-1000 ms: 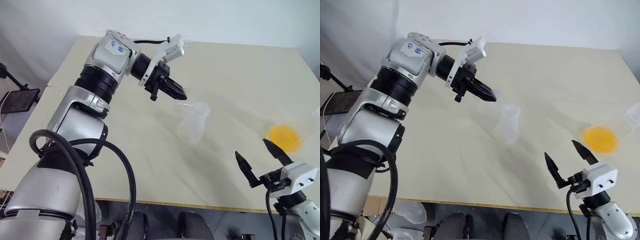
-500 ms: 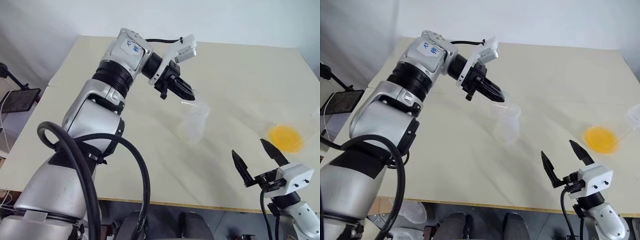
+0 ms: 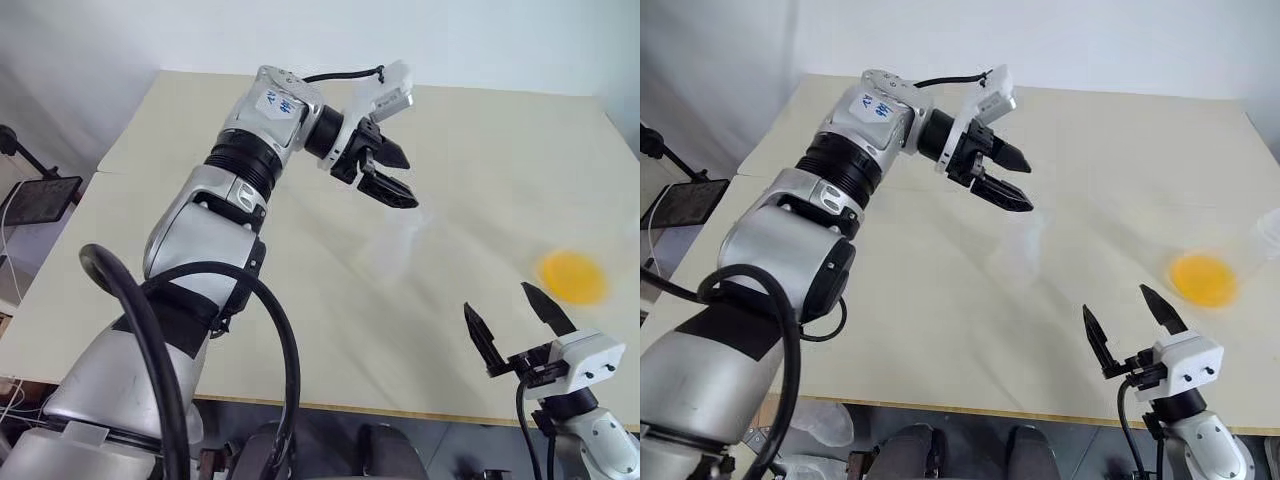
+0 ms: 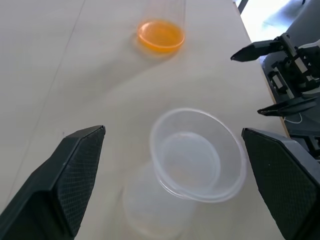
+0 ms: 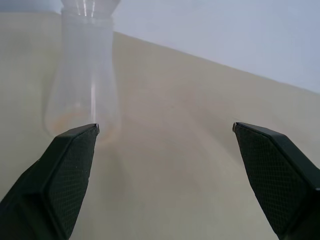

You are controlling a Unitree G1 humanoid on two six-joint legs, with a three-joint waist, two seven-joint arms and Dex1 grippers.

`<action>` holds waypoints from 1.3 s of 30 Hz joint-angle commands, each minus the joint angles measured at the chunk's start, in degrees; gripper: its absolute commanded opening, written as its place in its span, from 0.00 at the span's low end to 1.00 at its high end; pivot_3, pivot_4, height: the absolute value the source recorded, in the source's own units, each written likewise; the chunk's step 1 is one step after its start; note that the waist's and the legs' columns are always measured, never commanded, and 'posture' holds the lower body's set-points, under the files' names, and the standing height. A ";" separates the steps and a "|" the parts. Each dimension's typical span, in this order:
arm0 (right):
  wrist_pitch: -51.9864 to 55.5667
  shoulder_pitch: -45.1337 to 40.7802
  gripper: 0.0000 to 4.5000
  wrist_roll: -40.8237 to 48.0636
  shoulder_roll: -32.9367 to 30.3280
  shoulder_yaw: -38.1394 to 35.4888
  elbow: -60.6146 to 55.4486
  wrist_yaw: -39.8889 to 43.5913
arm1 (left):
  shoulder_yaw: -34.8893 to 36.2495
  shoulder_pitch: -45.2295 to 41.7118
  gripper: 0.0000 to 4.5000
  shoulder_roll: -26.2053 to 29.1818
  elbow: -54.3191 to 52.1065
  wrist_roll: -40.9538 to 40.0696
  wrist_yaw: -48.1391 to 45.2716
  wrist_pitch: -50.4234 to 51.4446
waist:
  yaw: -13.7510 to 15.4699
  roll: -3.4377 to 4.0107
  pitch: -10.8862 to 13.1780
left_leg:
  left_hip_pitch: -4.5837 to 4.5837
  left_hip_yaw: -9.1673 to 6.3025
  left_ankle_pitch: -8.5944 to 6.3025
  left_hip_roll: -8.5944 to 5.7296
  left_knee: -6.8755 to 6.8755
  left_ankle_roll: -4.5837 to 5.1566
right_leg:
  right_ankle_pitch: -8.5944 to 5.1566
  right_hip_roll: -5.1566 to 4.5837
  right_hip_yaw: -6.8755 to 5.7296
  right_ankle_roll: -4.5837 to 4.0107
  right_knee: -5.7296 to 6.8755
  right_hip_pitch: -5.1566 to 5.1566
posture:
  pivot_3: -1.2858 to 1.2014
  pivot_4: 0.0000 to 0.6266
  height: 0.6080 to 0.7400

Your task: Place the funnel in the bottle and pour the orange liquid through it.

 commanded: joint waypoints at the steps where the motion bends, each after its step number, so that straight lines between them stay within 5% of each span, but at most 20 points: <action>1: -1.47 0.64 1.00 -0.23 0.23 -0.50 -3.02 -1.01 | 4.51 0.92 1.00 1.24 -2.36 -3.07 -2.37 -1.87 | -0.03 0.00 0.00 | 0.00 0.00 0.00 0.01 0.00 0.00 | 0.00 0.01 0.00 0.00 0.02 -0.01 | 0.52 0.24 1.00; 10: -0.30 2.94 1.00 4.52 -0.08 -7.12 -4.29 -3.23 | 16.93 19.75 1.00 10.00 -18.63 -12.81 -2.17 -7.75 | -1.42 0.06 -0.03 | 0.24 -0.37 0.01 0.04 0.03 -0.01 | -0.01 -0.08 0.05 -0.02 0.48 -0.03 | 0.52 0.24 1.00; 16: -1.22 6.80 1.00 9.08 1.04 -15.32 -2.52 -4.43 | 17.69 41.73 1.00 14.79 -37.47 -12.92 2.04 -15.54 | -1.23 0.13 -0.08 | 0.30 -0.59 0.00 0.02 0.08 0.00 | 0.00 -0.20 0.04 -0.02 0.65 0.05 | 0.52 0.24 1.00; 25: -3.26 13.63 1.00 16.36 5.37 -24.69 4.43 -2.52 | 20.94 62.47 1.00 15.37 -55.13 -18.52 8.17 -17.51 | -1.22 0.30 -0.18 | 0.34 -0.68 0.01 0.07 0.07 0.03 | 0.00 -0.23 0.06 -0.02 0.51 0.21 | 0.52 0.24 1.00; 32: 0.33 11.34 1.00 20.72 3.72 -24.62 4.48 -3.69 | 19.37 68.59 1.00 14.38 -65.36 -22.18 12.05 -14.41 | -1.49 0.33 -0.20 | 0.38 -0.62 0.04 0.17 0.07 0.07 | 0.00 -0.23 0.19 -0.02 0.41 0.27 | 0.52 0.24 1.00; 39: 15.38 0.11 1.00 24.67 -8.23 -25.63 5.03 -13.34 | 18.63 68.59 1.00 14.76 -66.98 -24.67 14.05 -10.08 | -1.38 0.58 -0.35 | 0.48 -0.44 0.06 0.18 0.07 0.09 | 0.00 -0.21 0.37 -0.02 0.44 0.25 | 0.52 0.24 1.00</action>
